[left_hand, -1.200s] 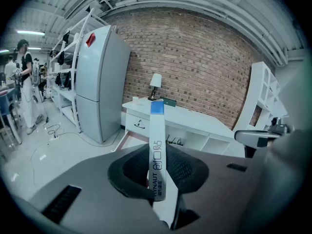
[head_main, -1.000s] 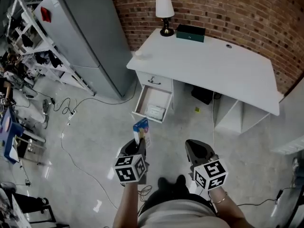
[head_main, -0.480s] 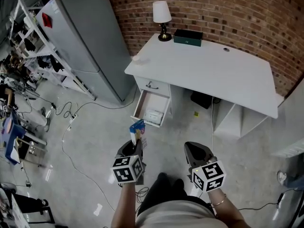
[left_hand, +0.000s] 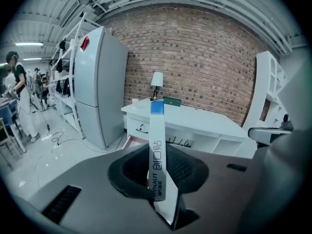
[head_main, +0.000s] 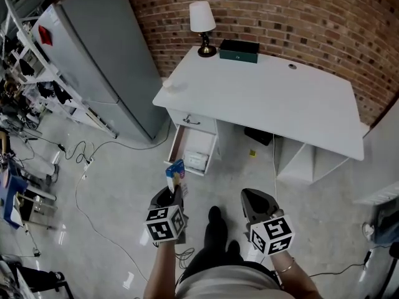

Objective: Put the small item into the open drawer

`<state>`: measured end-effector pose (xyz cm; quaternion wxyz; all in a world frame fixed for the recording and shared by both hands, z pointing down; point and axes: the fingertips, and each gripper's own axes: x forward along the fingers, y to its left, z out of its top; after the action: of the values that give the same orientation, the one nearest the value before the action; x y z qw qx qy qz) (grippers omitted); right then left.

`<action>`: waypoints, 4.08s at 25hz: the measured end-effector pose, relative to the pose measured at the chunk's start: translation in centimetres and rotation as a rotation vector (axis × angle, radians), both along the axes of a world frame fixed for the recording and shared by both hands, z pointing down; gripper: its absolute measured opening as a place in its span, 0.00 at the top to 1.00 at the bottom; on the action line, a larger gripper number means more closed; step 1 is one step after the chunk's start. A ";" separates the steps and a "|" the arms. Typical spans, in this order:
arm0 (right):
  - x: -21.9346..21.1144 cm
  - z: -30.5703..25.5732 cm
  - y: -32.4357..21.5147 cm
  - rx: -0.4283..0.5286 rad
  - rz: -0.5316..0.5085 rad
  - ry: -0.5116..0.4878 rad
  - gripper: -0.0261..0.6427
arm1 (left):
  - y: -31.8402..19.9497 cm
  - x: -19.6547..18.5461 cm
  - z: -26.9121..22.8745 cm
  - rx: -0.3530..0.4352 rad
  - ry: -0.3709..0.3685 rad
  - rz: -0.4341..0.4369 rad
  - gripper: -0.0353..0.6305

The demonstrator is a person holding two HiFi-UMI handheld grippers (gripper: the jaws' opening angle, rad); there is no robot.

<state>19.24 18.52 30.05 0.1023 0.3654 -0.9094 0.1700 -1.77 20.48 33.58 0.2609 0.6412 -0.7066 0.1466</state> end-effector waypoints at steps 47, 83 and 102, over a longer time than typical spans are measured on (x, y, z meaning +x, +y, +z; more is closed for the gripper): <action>-21.0 21.1 -29.4 -0.105 0.038 0.143 0.95 | -28.5 -16.5 27.5 -0.191 0.079 0.090 0.80; -21.6 37.8 -29.1 -0.124 -0.018 0.146 0.95 | -34.9 -11.7 51.6 -0.353 0.004 0.251 0.80; -20.7 40.2 -31.6 -0.134 0.002 0.154 0.95 | -37.4 -9.1 58.9 -0.542 -0.038 0.366 0.80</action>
<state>-1.46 -13.05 70.22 0.1959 0.3706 -0.8852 0.2017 -10.85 -16.93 92.50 0.3780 0.6619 -0.5199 0.3857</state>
